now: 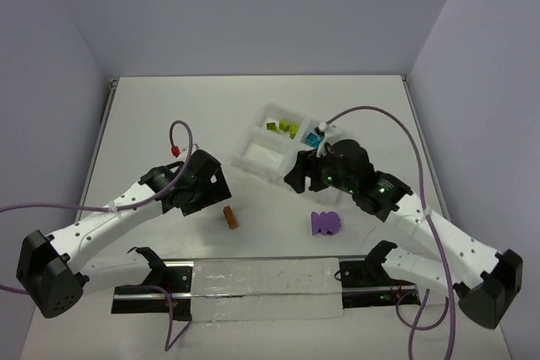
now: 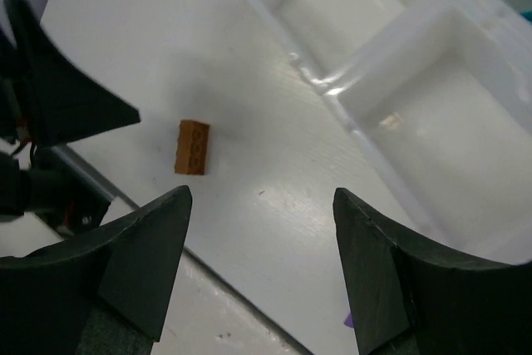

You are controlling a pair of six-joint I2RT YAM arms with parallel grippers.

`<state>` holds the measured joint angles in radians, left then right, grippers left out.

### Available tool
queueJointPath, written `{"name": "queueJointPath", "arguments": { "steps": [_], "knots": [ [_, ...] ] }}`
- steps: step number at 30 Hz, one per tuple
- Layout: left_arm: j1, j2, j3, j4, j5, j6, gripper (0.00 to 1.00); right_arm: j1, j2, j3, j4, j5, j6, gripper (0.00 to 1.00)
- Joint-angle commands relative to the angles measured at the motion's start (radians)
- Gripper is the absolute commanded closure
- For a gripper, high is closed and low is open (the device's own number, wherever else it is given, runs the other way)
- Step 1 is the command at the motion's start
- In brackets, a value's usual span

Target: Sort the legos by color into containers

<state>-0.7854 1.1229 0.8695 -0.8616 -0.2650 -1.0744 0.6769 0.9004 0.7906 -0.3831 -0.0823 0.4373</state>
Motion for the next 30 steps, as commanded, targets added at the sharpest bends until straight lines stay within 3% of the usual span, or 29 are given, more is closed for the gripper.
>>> {"name": "queueJointPath", "arguments": {
  "steps": [1, 8, 14, 26, 30],
  "knots": [
    [0.092, -0.062, 0.057, -0.075, -0.012, -0.02, 0.04, 0.222, 0.107, 0.082, -0.001, 0.124, -0.048, 0.22],
    [0.263, -0.138, 0.164, -0.15, -0.03, 0.031, 0.01, 0.49, 0.276, 0.091, 0.118, 0.288, 0.04, 0.18],
    [0.272, -0.184, 0.157, -0.16, -0.052, 0.022, 0.01, 0.524, 0.428, 0.077, 0.262, 0.299, 0.209, 0.16],
    [0.273, -0.272, 0.143, -0.13, -0.024, 0.056, 0.01, 0.588, 0.756, 0.279, 0.234, 0.316, 0.242, 0.21],
    [0.273, -0.304, 0.128, -0.111, -0.015, 0.063, 0.01, 0.59, 0.833, 0.341, 0.186, 0.341, 0.255, 0.28]
  ]
}}
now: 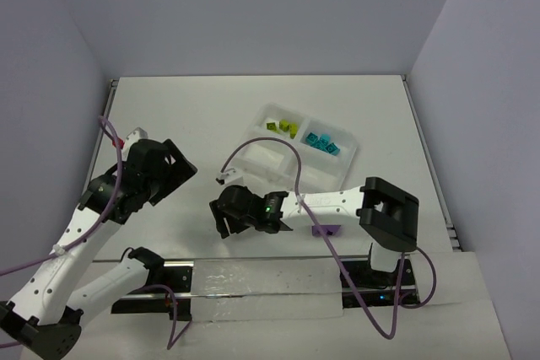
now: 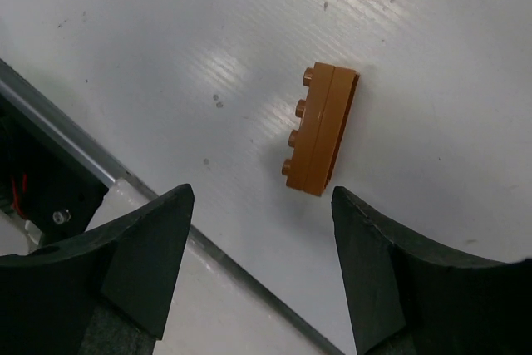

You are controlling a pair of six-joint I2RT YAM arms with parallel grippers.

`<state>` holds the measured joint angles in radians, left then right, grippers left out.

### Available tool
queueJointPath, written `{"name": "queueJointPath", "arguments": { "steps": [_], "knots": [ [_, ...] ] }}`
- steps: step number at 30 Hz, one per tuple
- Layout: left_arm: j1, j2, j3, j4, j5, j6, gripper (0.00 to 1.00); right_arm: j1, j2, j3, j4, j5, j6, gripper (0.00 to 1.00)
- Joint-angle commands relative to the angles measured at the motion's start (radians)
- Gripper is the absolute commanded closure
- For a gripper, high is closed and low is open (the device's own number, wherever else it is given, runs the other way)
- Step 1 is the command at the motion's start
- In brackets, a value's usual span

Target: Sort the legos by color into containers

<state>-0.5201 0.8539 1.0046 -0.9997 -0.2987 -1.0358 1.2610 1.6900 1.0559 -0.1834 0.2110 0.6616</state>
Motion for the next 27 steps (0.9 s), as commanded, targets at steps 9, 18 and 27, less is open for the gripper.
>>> {"name": "queueJointPath", "arguments": {
  "steps": [9, 18, 27],
  "knots": [
    [0.008, -0.022, -0.006, 0.027, 0.024, 0.032, 0.01, 0.006, 0.133, 0.117, -0.047, 0.115, 0.051, 0.39],
    [0.008, 0.008, -0.021, 0.06, 0.037, 0.03, 0.01, 0.006, 0.148, 0.115, -0.048, 0.14, 0.049, 0.59],
    [0.008, 0.049, -0.067, 0.146, 0.118, 0.057, 0.01, 0.006, -0.012, 0.032, 0.013, 0.143, 0.041, 0.93]
  ]
}}
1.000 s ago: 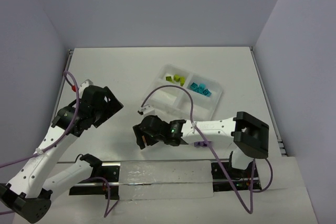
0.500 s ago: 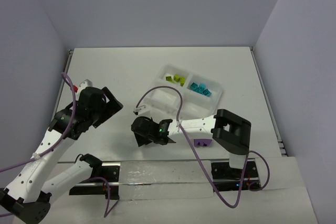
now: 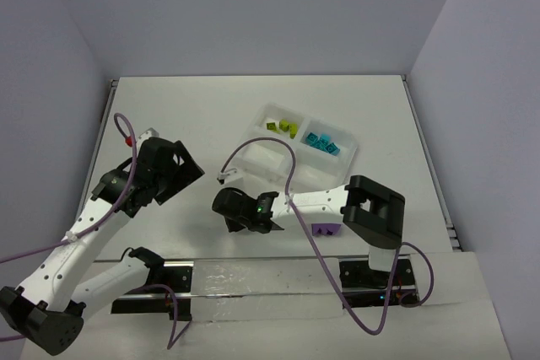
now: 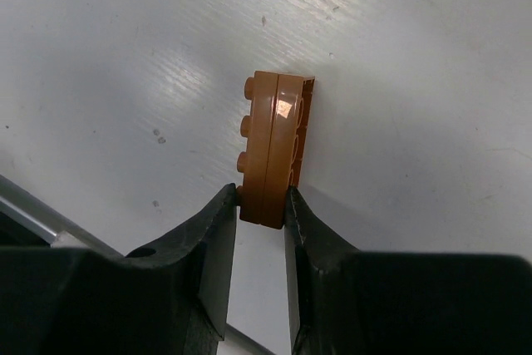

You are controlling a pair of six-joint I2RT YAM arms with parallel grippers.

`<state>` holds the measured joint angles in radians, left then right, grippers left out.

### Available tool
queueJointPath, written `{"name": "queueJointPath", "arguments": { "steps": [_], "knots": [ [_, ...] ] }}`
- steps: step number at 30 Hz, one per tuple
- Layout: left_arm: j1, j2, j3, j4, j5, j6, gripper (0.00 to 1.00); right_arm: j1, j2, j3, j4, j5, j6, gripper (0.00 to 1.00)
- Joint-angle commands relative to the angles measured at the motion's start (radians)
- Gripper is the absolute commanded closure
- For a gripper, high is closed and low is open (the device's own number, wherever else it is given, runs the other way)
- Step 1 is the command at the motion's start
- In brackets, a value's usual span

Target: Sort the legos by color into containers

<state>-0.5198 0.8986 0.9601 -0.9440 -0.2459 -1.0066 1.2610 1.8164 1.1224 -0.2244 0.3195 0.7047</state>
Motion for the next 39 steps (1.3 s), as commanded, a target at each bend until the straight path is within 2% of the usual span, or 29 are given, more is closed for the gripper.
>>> {"name": "queueJointPath", "arguments": {
  "steps": [1, 5, 8, 12, 15, 22, 27, 31, 36, 39],
  "knots": [
    [0.007, -0.002, -0.033, 0.111, 0.085, 0.032, 0.01, 0.006, -0.167, -0.057, 0.062, 0.027, -0.007, 0.93],
    [0.007, -0.027, -0.073, 0.206, 0.162, 0.054, 0.08, 0.006, -0.293, -0.136, 0.099, 0.007, -0.028, 0.94],
    [0.009, -0.041, -0.107, 0.288, 0.245, 0.094, 0.09, 0.003, -0.387, -0.194, 0.139, -0.023, -0.045, 0.94],
    [0.009, -0.081, -0.172, 0.453, 0.432, 0.122, 0.1, -0.007, -0.497, -0.25, 0.166, -0.099, -0.066, 0.94],
    [0.009, -0.066, -0.201, 0.585, 0.634, 0.152, 0.1, -0.029, -0.564, -0.275, 0.174, -0.143, -0.074, 0.94],
    [0.009, -0.029, -0.197, 0.588, 0.678, 0.179, 0.13, -0.071, -0.65, -0.3, 0.18, -0.17, -0.085, 0.93],
    [0.009, -0.023, -0.27, 0.769, 0.871, 0.103, 0.19, -0.09, -0.667, -0.303, 0.171, -0.159, -0.094, 0.92],
    [0.009, -0.013, -0.29, 0.845, 0.908, 0.058, 0.21, -0.106, -0.686, -0.3, 0.17, -0.165, -0.111, 0.92],
    [0.009, 0.012, -0.282, 0.854, 0.916, 0.058, 0.37, -0.112, -0.684, -0.284, 0.166, -0.168, -0.117, 0.92],
    [0.009, 0.01, -0.278, 0.836, 0.911, 0.066, 0.38, -0.113, -0.689, -0.29, 0.177, -0.162, -0.113, 0.92]
  ]
}}
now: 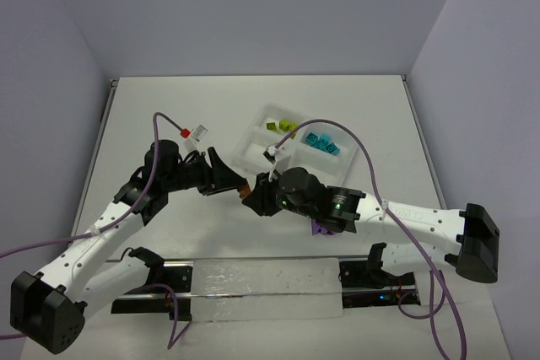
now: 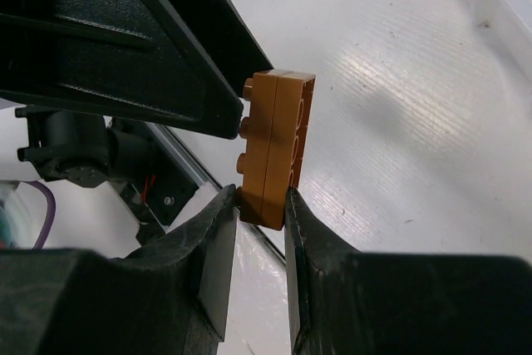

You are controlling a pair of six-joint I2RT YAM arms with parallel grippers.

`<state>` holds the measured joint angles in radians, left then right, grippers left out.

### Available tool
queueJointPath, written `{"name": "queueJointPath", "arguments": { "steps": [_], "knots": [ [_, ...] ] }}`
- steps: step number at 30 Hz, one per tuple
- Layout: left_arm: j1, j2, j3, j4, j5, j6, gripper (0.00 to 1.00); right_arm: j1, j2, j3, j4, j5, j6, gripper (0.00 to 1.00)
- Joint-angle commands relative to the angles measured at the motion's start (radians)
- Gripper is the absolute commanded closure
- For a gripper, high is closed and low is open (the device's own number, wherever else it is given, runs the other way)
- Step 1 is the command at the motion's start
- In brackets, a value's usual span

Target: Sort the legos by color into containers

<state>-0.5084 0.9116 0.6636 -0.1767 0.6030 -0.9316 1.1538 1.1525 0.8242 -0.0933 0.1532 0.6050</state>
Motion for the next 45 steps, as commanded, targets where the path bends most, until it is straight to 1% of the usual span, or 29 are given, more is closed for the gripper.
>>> {"name": "queueJointPath", "arguments": {
  "steps": [1, 6, 9, 11, 13, 14, 15, 16, 19, 20, 21, 22, 25, 26, 27, 28, 29, 30, 31, 33, 34, 35, 38, 39, 42, 44, 45],
  "knots": [
    [-0.002, -0.003, 0.02, 0.06, 0.057, -0.006, 0.4, -0.006, -0.03, 0.003, 0.05, 0.005, -0.012, 0.92],
    [-0.002, 0.006, 0.025, 0.054, 0.049, -0.003, 0.51, -0.006, -0.039, -0.003, 0.059, -0.004, 0.001, 0.92],
    [-0.002, 0.006, 0.025, 0.059, 0.047, -0.009, 0.55, -0.008, -0.042, -0.015, 0.074, -0.014, 0.011, 0.92],
    [-0.002, 0.007, 0.024, 0.06, 0.047, -0.01, 0.52, -0.009, -0.045, -0.019, 0.076, -0.018, 0.013, 0.92],
    [-0.002, 0.011, 0.023, 0.056, 0.052, -0.008, 0.45, -0.009, -0.045, -0.019, 0.076, -0.022, 0.01, 0.92],
    [-0.002, 0.013, 0.025, 0.053, 0.05, -0.006, 0.43, -0.008, -0.045, -0.019, 0.073, -0.023, 0.009, 0.92],
    [-0.002, 0.014, 0.025, 0.049, 0.049, -0.005, 0.43, -0.008, -0.045, -0.017, 0.073, -0.023, 0.009, 0.92],
    [-0.002, 0.014, 0.027, 0.048, 0.047, -0.001, 0.45, -0.008, -0.044, -0.017, 0.073, -0.024, 0.009, 0.92],
    [-0.002, 0.007, 0.031, 0.048, 0.039, -0.002, 0.68, -0.007, -0.044, -0.018, 0.076, -0.025, 0.01, 0.92],
    [-0.002, 0.007, 0.033, 0.044, 0.031, -0.003, 0.83, -0.007, -0.043, -0.018, 0.076, -0.025, 0.01, 0.92],
    [-0.002, 0.009, 0.038, 0.034, 0.025, 0.0, 0.95, -0.008, -0.043, -0.018, 0.077, -0.025, 0.009, 0.92],
    [-0.002, 0.012, 0.044, 0.022, 0.02, 0.003, 1.0, -0.008, -0.042, -0.017, 0.078, -0.024, 0.009, 0.92],
    [-0.002, 0.008, 0.049, 0.005, -0.002, 0.006, 1.0, -0.008, -0.037, -0.015, 0.073, -0.021, 0.007, 0.91],
    [-0.002, 0.004, 0.048, 0.003, -0.012, 0.003, 1.0, -0.008, -0.035, -0.015, 0.071, -0.021, 0.008, 0.86],
    [-0.002, 0.0, 0.048, 0.003, -0.016, 0.002, 1.0, -0.008, -0.033, -0.011, 0.064, -0.023, 0.006, 0.77],
    [-0.001, -0.005, 0.046, 0.007, -0.018, 0.002, 1.0, -0.01, -0.029, -0.003, 0.05, -0.032, -0.001, 0.63],
    [-0.001, -0.005, 0.044, 0.01, -0.012, 0.002, 1.0, -0.017, -0.028, 0.003, 0.038, -0.038, -0.01, 0.46],
    [-0.001, -0.006, 0.042, 0.017, 0.008, 0.005, 1.0, -0.035, -0.03, 0.01, 0.008, -0.064, -0.022, 0.27],
    [-0.001, -0.004, 0.047, 0.014, 0.012, 0.011, 1.0, -0.06, -0.035, 0.018, -0.011, -0.088, -0.03, 0.21],
    [0.001, -0.005, 0.048, 0.014, 0.014, 0.015, 1.0, -0.083, -0.059, 0.01, -0.015, -0.145, -0.032, 0.16],
    [0.003, -0.009, 0.05, 0.018, 0.012, 0.024, 1.0, -0.158, -0.115, -0.008, 0.007, -0.24, -0.043, 0.16],
    [0.005, -0.01, 0.051, 0.024, 0.019, 0.026, 1.0, -0.194, -0.139, -0.037, 0.024, -0.306, -0.046, 0.17],
    [0.008, -0.013, 0.047, 0.093, 0.076, 0.027, 1.0, -0.345, -0.206, -0.113, 0.134, -0.611, -0.033, 0.22],
    [0.009, -0.01, 0.047, 0.123, 0.108, 0.038, 1.0, -0.378, -0.215, -0.13, 0.164, -0.679, -0.022, 0.24],
    [0.01, 0.002, 0.053, 0.159, 0.173, 0.065, 1.0, -0.446, -0.216, -0.177, 0.288, -0.872, 0.035, 0.28],
    [0.01, 0.013, 0.055, 0.239, 0.204, 0.064, 1.0, -0.456, -0.196, -0.194, 0.374, -0.943, 0.079, 0.29],
    [0.01, 0.015, 0.055, 0.279, 0.22, 0.055, 1.0, -0.458, -0.181, -0.19, 0.391, -0.96, 0.084, 0.29]
  ]
}}
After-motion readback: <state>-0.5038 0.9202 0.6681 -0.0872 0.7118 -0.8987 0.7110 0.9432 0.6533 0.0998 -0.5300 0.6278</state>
